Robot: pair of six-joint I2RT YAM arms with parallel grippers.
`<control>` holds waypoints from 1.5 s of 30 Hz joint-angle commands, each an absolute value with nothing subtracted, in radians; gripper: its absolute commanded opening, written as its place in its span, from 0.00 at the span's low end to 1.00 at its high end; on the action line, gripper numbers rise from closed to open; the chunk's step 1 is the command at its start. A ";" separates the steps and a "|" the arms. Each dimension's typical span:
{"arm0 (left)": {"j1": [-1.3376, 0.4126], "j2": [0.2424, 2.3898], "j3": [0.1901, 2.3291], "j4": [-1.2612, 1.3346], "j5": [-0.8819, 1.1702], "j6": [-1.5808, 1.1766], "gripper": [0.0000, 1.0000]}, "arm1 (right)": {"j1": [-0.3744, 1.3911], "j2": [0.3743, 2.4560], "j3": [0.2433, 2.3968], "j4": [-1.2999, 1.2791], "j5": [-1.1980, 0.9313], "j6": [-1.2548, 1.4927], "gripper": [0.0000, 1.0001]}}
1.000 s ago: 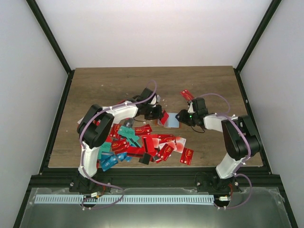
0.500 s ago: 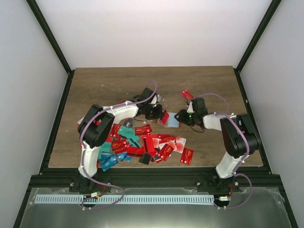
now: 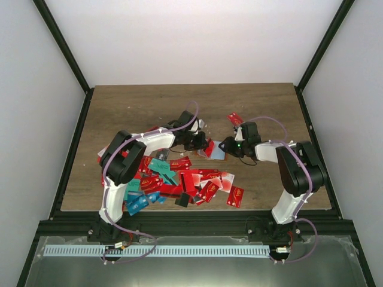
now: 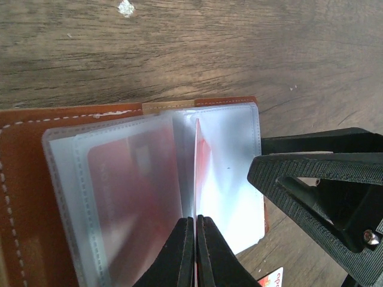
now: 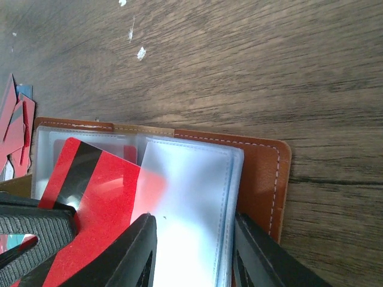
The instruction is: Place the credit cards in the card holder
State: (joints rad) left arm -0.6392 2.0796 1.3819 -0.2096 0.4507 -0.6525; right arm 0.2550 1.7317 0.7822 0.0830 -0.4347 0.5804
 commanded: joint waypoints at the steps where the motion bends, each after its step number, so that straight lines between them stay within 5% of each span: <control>1: -0.640 2.112 1.397 -0.206 0.458 -0.639 0.04 | 0.248 1.763 0.808 0.069 -0.437 0.563 0.37; 33: -0.648 2.121 1.341 -0.065 0.418 -0.749 0.04 | 0.248 1.762 0.779 0.069 -0.472 0.562 0.35; 45: -0.669 2.094 1.272 -0.036 0.380 -0.853 0.04 | 0.247 1.727 0.721 0.081 -0.463 0.562 0.25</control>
